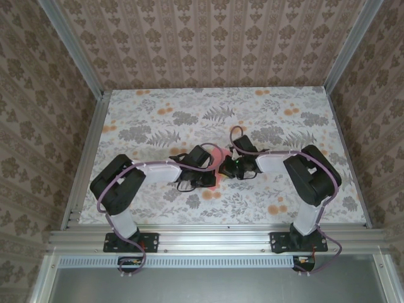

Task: Fold a paper plane with a square sheet of paper (pick it up from the middle)
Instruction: First fold in half a square sheet of paper at the center of the table.

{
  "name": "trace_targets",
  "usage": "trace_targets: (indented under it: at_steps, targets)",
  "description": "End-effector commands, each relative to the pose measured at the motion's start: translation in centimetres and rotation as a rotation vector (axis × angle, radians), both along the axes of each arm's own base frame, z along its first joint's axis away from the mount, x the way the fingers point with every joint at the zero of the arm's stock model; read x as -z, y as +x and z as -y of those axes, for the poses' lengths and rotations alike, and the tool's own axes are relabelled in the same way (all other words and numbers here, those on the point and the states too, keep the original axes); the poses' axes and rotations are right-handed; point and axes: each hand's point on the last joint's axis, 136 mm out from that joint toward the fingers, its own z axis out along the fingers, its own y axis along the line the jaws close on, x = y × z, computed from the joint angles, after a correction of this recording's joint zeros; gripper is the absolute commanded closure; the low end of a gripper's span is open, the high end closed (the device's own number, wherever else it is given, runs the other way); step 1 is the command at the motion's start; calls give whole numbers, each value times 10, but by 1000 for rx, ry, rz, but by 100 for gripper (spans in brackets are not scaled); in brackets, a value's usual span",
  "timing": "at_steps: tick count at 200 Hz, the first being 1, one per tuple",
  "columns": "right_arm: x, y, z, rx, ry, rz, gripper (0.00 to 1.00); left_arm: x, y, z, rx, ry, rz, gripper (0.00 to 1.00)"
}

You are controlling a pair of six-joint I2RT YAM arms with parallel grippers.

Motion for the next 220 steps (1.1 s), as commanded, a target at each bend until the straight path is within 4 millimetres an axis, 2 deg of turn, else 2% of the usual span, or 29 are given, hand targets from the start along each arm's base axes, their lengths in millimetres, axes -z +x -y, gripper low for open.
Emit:
trace_targets:
  at_steps: [1,53,89,113,140,157,203,220]
  targets:
    - [22,27,32,79,-113,41,96,40,-36,-49,16,203,-133,100]
    - [22,46,37,74,-88,90,96,46,-39,-56,29,239,-153,100]
    - [22,50,35,55,-56,108,95,46,-39,-59,39,254,-155,100]
    - [24,37,30,52,-42,88,96,26,-29,-46,43,196,-120,100]
    - [27,13,21,65,-45,48,96,-24,-12,-16,55,43,-37,99]
    - [26,3,16,80,-49,34,96,-41,-8,-4,57,-21,-13,97]
    - [21,-12,-2,71,-21,27,96,-29,-8,6,56,-38,-34,96]
    - [21,-15,-8,68,1,19,96,-18,-5,2,40,-1,-31,97]
